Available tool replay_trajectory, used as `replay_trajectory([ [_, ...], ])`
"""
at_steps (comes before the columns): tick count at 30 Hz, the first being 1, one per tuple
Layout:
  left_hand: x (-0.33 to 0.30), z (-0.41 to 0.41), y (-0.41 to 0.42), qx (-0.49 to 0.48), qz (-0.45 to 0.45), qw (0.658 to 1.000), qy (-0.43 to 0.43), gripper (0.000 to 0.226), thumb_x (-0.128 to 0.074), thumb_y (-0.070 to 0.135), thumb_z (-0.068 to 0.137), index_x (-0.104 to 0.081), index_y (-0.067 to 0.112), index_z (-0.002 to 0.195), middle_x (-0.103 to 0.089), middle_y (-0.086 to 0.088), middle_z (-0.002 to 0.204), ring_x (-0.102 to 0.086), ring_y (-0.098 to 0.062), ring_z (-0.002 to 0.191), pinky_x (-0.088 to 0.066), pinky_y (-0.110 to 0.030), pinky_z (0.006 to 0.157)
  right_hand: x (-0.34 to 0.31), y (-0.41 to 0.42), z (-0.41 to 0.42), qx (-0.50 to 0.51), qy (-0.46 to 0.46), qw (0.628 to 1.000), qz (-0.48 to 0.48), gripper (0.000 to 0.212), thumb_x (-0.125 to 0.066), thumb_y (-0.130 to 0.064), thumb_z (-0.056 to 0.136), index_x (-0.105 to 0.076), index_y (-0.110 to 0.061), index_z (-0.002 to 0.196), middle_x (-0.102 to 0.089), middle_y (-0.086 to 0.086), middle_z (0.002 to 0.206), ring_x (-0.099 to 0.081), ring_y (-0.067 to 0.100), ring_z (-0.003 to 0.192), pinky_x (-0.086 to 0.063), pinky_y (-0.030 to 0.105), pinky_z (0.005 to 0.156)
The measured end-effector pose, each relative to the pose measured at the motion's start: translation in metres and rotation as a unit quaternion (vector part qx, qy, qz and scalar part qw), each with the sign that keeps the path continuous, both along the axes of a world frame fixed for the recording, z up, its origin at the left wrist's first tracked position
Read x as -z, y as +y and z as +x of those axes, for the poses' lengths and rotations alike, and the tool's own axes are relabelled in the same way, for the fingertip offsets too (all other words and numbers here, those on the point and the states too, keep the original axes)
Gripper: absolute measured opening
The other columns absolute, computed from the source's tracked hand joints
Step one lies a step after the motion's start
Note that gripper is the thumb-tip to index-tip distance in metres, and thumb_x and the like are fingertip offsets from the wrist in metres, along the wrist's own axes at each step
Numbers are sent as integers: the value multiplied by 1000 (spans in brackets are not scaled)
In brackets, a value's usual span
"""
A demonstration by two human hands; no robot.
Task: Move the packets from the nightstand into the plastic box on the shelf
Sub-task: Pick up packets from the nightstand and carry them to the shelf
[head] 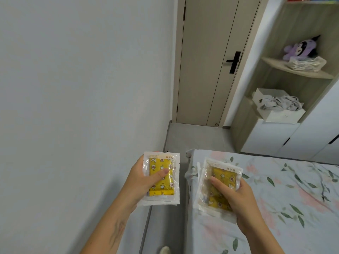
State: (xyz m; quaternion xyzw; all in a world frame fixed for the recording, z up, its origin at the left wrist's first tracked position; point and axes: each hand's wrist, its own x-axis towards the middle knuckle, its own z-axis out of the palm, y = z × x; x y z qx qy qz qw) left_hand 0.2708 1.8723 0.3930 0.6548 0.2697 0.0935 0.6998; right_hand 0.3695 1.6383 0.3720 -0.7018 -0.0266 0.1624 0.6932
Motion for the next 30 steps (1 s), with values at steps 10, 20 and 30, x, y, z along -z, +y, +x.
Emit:
replay_trajectory([
  [10, -8, 193, 83, 3, 2, 1000, 1, 65, -80, 45, 53, -60, 37, 114, -76, 6, 98, -75, -19, 86, -62, -41, 73, -14, 97, 191, 3, 10, 1000, 22, 27, -83, -27, 70, -70, -22, 93, -77, -6, 82, -74, 13, 74, -58, 27, 57],
  [20, 6, 322, 131, 20, 3, 1000, 22, 59, -79, 41, 57, -60, 37, 113, -75, 3, 101, -75, -22, 87, -60, -49, 79, -3, 136, 299, 29, 47, 998, 35, 24, -83, -24, 72, -71, -19, 92, -77, -1, 80, -74, 15, 72, -57, 23, 55],
  [30, 27, 509, 192, 38, -9, 999, -3, 63, -82, 42, 53, -62, 37, 113, -76, 4, 99, -75, -20, 86, -62, -42, 73, 8, 201, 491, 22, 19, 999, 15, 23, -81, -25, 75, -70, -23, 95, -77, -3, 87, -74, 17, 81, -62, 36, 71],
])
